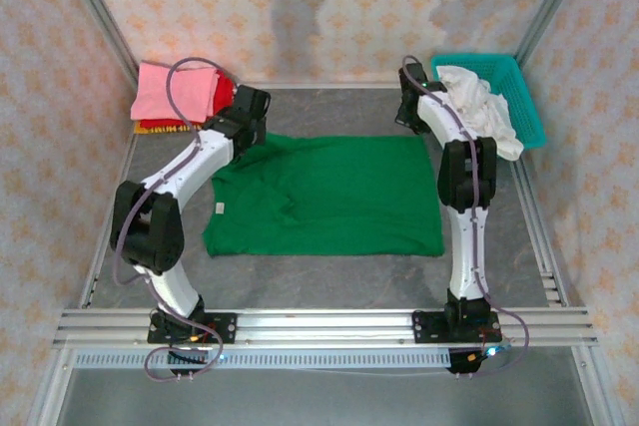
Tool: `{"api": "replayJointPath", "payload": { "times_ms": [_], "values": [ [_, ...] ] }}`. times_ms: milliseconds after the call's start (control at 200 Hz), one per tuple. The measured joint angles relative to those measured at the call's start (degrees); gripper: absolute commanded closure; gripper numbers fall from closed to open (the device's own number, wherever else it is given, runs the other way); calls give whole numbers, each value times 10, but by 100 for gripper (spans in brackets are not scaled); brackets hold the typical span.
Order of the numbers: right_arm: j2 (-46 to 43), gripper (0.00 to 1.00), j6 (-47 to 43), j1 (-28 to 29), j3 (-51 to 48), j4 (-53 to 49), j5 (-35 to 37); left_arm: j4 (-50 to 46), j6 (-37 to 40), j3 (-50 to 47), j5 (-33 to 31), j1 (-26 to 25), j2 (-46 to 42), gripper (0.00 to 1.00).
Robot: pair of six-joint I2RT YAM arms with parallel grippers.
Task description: Fold and stack the t-shirts
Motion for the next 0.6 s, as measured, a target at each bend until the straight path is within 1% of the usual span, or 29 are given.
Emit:
{"api": "replayJointPath", "payload": {
  "times_ms": [15,20,25,30,65,70,75,85,105,170,260,355,601],
  "values": [
    [-3,100,0,0,-2,3,0,-1,3,6,-2,0,4,100],
    [-4,99,0,0,-3,4,0,-1,4,7,-2,0,5,100],
    [-5,95,0,0,-3,5,1,-1,6,11,-3,1,8,100],
    [-5,95,0,0,-3,5,1,-1,6,11,-3,1,8,100],
    [-9,74,1,-2,-4,8,1,-2,11,24,-7,1,17,100],
    [-10,68,-1,-2,-4,9,1,-2,11,25,-8,1,18,100],
    [-10,68,-1,-2,-4,9,1,-2,11,27,-8,1,19,100],
    [-10,64,0,-3,-4,10,1,-3,13,31,-10,1,22,100],
    [-10,60,0,-3,-1,10,0,-3,15,37,-12,1,27,100],
    [-3,58,-2,-6,14,0,1,-5,25,61,-17,2,43,100],
    [20,50,-3,-9,51,-11,1,-9,35,94,-25,5,62,100],
    [43,45,-2,-12,73,-17,1,-11,41,116,-31,6,75,100],
    [80,40,1,-12,75,-36,-2,-16,54,150,-35,12,105,100]
  ]
}}
